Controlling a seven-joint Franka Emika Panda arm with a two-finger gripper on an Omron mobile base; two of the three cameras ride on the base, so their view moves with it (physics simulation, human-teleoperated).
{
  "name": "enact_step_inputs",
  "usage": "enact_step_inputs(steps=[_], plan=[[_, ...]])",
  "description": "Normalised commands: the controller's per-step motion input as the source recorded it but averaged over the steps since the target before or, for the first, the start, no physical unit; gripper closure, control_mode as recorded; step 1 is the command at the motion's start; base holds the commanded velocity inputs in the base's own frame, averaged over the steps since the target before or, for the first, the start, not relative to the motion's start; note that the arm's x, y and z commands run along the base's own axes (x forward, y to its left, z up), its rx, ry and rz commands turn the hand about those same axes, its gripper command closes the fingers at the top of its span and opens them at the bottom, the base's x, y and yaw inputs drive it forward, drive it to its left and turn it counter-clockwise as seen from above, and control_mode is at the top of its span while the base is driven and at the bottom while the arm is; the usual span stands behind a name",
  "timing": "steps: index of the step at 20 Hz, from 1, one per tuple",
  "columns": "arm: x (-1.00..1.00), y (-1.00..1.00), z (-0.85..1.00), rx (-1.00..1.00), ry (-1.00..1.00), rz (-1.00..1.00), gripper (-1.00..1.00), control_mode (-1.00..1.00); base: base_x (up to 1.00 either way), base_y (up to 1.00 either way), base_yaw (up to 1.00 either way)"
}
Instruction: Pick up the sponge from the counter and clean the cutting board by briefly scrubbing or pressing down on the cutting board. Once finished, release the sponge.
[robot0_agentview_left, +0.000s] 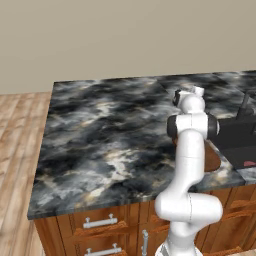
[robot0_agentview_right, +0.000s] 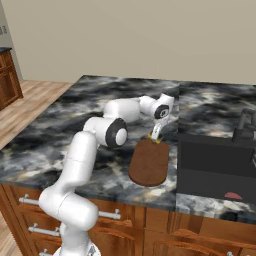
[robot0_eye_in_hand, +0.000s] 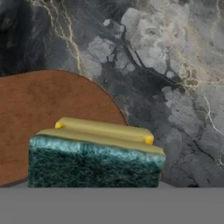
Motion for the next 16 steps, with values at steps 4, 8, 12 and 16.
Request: enact_step_inputs(steps=[4, 8, 12, 16], plan=[[-0.14, 0.71, -0.01, 0.0, 0.04, 0.09, 1.0, -1.0, 0.0, 0.0, 0.0], [-0.36, 0.62, -0.1, 0.0, 0.03, 0.08, 1.0, -1.0, 0.0, 0.0, 0.0], [-0.58, 0.27, -0.2, 0.0, 0.0, 0.05, 1.0, -1.0, 0.0, 0.0, 0.0], [-0.72, 0.02, -0.23, 0.02, -0.05, 0.01, 1.0, -1.0, 0.0, 0.0, 0.0]])
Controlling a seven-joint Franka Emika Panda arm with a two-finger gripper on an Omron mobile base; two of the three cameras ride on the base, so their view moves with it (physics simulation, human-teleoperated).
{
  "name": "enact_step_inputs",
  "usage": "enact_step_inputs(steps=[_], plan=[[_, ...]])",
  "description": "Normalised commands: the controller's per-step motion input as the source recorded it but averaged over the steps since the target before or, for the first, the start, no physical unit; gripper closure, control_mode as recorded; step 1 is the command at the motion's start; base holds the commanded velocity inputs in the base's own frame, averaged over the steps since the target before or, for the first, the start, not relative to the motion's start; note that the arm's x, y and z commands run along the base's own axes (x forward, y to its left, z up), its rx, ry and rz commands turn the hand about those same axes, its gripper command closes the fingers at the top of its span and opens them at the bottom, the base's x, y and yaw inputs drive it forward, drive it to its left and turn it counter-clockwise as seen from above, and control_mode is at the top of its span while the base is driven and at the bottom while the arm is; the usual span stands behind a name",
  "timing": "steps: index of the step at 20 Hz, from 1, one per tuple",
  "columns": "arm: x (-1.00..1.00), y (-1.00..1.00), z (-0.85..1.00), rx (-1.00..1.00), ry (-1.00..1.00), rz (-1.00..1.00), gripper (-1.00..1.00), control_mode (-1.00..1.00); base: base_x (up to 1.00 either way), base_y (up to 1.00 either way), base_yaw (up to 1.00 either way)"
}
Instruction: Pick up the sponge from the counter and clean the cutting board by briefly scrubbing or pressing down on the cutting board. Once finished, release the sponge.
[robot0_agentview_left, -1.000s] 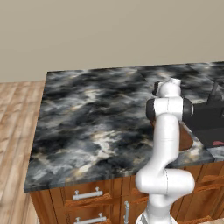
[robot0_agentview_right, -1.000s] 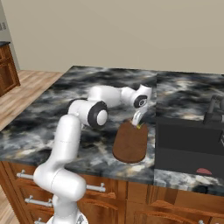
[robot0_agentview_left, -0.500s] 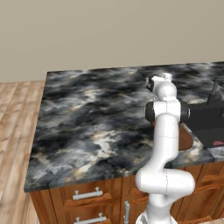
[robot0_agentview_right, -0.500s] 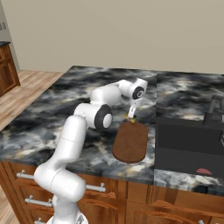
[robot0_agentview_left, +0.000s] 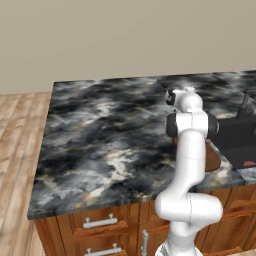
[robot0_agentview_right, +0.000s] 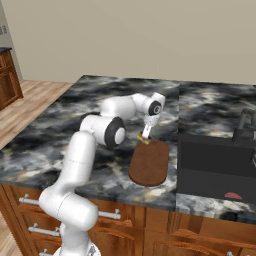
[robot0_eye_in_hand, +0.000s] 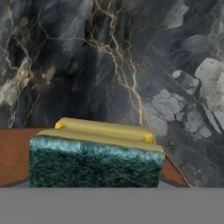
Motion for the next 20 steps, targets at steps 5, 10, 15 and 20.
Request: enact_step_inputs(steps=[5, 10, 15, 20], plan=[[-0.63, 0.03, -0.23, 0.05, -0.01, 0.0, 1.0, -1.0, 0.0, 0.0, 0.0], [-0.6, 0.16, -0.26, 0.03, 0.0, 0.02, 1.0, -1.0, 0.0, 0.0, 0.0], [-0.69, 0.25, -0.32, 0.0, 0.0, 0.05, 1.0, -1.0, 0.0, 0.0, 0.0], [-0.74, 0.25, -0.39, 0.01, 0.0, 0.05, 1.0, -1.0, 0.0, 0.0, 0.0]])
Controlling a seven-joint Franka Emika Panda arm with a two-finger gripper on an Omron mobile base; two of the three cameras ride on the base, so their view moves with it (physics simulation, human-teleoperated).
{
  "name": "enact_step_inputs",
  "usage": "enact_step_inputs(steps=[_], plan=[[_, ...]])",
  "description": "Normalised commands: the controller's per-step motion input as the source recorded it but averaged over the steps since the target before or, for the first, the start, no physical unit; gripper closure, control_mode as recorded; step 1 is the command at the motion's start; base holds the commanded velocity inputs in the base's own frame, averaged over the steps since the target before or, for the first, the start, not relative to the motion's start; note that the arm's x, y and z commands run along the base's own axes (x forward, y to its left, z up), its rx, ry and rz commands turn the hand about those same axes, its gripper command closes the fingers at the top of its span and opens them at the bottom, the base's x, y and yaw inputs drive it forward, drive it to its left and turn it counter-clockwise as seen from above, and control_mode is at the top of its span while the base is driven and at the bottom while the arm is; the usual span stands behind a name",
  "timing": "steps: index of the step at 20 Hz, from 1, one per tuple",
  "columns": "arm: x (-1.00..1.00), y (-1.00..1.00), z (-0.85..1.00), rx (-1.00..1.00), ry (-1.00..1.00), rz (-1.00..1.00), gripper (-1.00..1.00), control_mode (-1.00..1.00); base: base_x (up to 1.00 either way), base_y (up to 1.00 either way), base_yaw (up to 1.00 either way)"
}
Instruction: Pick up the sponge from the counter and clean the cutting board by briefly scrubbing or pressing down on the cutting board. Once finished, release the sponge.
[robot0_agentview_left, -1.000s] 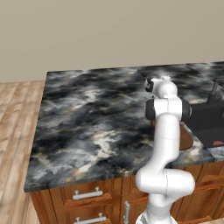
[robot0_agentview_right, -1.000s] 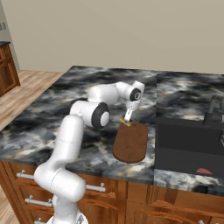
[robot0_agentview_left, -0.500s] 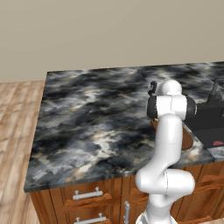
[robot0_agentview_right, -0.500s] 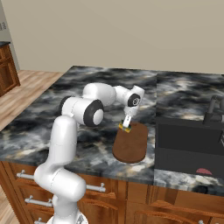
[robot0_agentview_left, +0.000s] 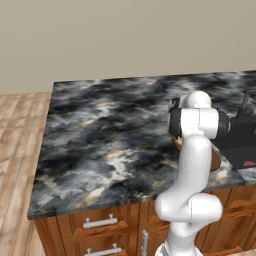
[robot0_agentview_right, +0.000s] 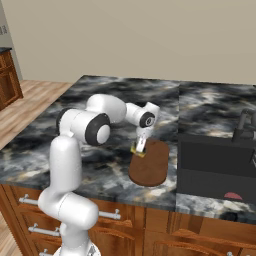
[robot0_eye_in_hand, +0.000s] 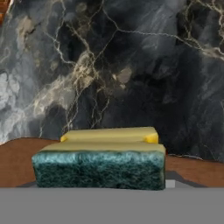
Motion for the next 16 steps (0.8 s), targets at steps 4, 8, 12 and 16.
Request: enact_step_inputs(steps=[4, 8, 12, 16], plan=[[-0.8, 0.22, -0.44, 0.03, 0.0, 0.05, 1.0, -1.0, 0.0, 0.0, 0.0], [-0.86, 0.2, -0.43, 0.05, 0.0, 0.06, 1.0, -1.0, 0.0, 0.0, 0.0], [-0.9, 0.19, -0.41, 0.06, 0.0, 0.06, 1.0, -1.0, 0.0, 0.0, 0.0], [-0.92, 0.19, -0.36, 0.06, 0.02, 0.06, 1.0, -1.0, 0.0, 0.0, 0.0]])
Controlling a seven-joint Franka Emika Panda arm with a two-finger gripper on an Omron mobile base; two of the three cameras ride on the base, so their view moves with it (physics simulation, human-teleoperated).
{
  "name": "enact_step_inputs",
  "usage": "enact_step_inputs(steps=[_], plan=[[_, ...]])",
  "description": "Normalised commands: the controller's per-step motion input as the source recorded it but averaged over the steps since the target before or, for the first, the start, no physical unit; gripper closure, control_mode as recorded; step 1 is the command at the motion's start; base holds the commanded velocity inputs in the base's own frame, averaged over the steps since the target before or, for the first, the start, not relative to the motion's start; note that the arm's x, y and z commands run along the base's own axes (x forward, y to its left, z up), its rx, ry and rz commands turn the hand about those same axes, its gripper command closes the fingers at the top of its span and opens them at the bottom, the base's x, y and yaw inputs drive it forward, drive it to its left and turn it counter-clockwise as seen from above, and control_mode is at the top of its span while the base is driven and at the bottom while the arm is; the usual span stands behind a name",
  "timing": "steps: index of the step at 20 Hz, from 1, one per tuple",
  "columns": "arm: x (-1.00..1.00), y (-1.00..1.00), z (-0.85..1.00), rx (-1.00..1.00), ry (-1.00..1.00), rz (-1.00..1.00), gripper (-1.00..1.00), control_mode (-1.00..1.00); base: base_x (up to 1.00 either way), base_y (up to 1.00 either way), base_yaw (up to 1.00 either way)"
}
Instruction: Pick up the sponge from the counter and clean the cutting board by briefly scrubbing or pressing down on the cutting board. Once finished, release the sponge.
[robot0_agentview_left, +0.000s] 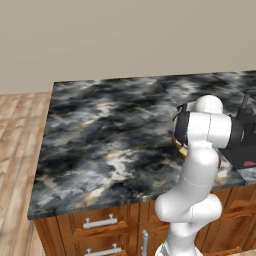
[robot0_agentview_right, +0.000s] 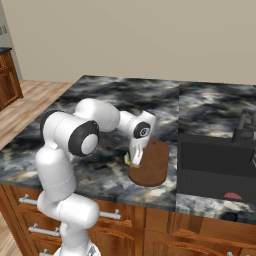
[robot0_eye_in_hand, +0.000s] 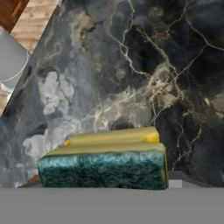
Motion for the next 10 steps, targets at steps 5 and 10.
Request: enact_step_inputs(steps=[5, 10], plan=[[-0.97, 0.18, -0.34, 0.06, 0.04, 0.05, 1.0, -1.0, 0.0, 0.0, 0.0], [-1.0, 0.16, -0.33, 0.04, 0.06, 0.03, 1.0, -1.0, 0.0, 0.0, 0.0]])
